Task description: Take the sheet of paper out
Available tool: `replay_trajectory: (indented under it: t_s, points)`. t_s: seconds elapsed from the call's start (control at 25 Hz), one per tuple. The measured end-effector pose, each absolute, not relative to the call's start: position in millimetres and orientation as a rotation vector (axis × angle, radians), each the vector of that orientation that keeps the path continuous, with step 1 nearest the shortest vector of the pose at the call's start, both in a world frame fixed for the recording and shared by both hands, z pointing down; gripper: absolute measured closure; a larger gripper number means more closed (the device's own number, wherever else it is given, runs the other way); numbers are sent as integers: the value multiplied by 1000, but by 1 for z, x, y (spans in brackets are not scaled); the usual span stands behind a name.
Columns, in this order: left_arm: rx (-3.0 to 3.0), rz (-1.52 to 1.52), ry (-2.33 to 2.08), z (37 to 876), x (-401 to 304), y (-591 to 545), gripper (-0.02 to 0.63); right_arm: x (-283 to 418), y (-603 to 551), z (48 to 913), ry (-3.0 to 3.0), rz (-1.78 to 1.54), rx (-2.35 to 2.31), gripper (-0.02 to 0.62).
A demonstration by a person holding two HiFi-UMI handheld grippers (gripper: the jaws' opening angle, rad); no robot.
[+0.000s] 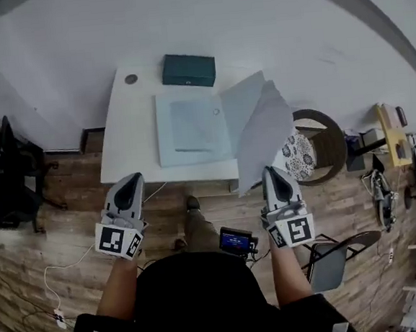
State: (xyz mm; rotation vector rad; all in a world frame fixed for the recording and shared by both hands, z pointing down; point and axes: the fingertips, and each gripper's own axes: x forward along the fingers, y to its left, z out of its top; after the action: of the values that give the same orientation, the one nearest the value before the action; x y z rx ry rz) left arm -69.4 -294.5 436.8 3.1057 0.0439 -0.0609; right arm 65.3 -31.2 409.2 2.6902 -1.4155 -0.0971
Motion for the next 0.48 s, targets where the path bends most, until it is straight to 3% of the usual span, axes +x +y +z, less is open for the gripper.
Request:
replay_trajectory:
  t_s: [0.48]
  points:
    - [3081, -65, 122, 443, -119, -231, 603, 3, 27, 426, -1372, -51, 2717, 584]
